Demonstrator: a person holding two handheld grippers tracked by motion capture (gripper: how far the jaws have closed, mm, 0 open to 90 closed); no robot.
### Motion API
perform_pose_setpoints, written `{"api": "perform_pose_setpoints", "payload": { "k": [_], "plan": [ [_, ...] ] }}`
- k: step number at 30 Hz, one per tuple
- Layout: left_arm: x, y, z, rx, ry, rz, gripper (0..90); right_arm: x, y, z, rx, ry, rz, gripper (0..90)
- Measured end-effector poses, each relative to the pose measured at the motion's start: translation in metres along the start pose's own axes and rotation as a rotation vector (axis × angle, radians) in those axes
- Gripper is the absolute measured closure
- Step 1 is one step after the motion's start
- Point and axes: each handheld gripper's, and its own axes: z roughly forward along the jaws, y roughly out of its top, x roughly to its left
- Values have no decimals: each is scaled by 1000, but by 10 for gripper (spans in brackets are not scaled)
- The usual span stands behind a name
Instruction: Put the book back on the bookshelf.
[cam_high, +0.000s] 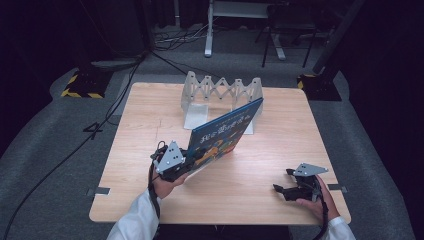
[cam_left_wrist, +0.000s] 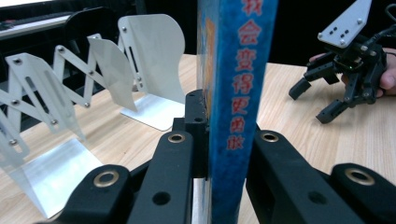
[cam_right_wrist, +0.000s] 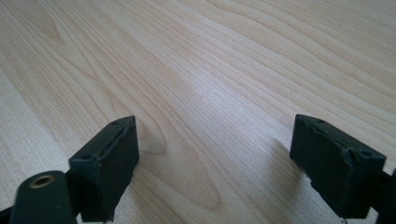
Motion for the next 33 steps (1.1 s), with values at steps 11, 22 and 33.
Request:
{"api": "perform_pose_setpoints", "payload": {
  "k": [11, 22, 33],
  "plan": [
    [11, 4, -6, 11, 58, 12, 829, 0, 0, 0, 0, 0, 0, 157],
    [28, 9, -17, 30, 133, 26, 830, 0, 0, 0, -1, -1, -2, 157],
    [44, 23, -26, 28, 217, 52, 830, 0, 0, 0, -3, 3, -3, 166]
  ]
}}
